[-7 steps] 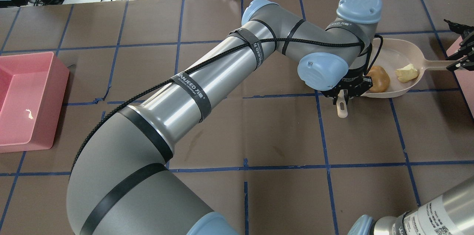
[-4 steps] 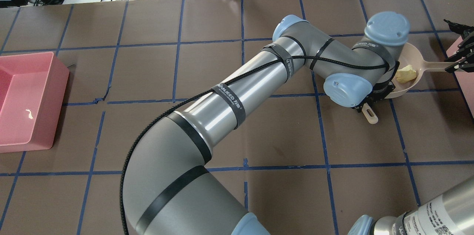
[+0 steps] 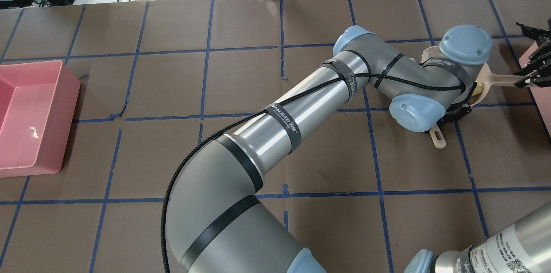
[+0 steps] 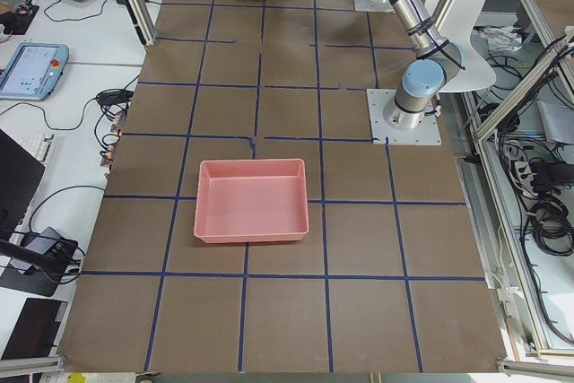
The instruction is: Sweep and dump trash in nearest bin
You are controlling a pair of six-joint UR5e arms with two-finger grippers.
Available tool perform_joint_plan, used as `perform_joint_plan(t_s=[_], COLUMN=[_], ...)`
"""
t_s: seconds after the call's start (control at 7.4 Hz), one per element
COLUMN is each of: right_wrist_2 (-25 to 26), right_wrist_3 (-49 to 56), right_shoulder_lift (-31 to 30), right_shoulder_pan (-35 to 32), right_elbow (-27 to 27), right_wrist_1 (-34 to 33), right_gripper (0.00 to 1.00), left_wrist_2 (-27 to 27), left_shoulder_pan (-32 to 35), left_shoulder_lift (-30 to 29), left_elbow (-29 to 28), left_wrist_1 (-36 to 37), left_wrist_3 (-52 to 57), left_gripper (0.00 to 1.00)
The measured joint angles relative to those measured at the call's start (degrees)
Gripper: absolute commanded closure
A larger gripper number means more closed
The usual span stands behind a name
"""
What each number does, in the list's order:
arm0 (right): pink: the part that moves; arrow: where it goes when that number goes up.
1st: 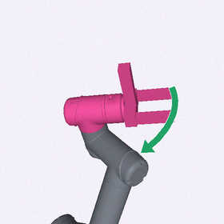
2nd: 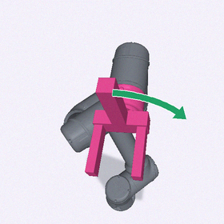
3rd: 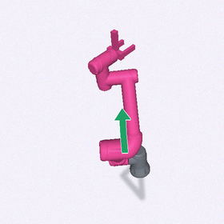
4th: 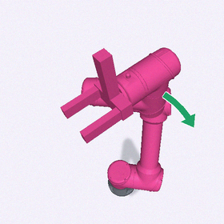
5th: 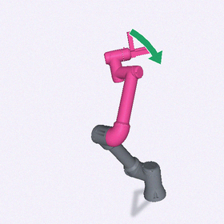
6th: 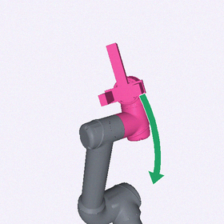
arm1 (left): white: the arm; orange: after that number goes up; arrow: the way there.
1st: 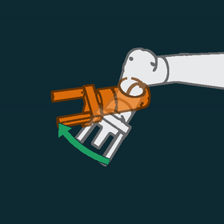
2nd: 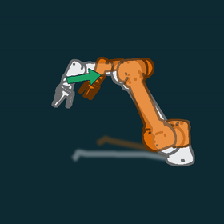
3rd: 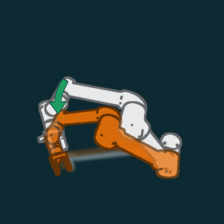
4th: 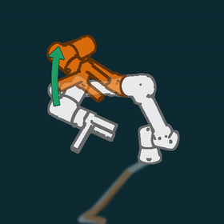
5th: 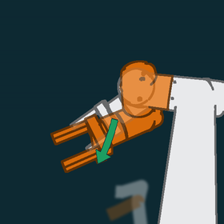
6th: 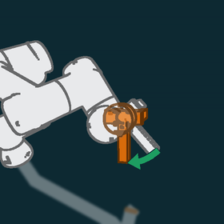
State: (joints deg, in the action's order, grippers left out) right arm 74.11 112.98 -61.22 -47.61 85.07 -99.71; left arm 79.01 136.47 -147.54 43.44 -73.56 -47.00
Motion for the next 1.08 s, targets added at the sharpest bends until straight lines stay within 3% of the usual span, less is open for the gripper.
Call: perform_joint_plan(t_s=[0.68, 1.08], right_wrist_2=[1.02, 1.08], right_wrist_3=[-0.1, 0.21], right_shoulder_lift=[0.07, 0.27], right_shoulder_pan=[0.01, -0.03], right_elbow=[-0.2, -0.21], right_wrist_1=[-0.07, -0.05], right_gripper=[0.97, 0.97], left_wrist_2=[0.97, 1.26], left_shoulder_pan=[0.02, 0.02], left_shoulder_lift=[-1.22, -1.24], left_elbow=[-1.18, -1.23], left_wrist_1=[2.21, 2.95], left_wrist_3=[30.64, 43.08], left_gripper=[1.0, 1.0])
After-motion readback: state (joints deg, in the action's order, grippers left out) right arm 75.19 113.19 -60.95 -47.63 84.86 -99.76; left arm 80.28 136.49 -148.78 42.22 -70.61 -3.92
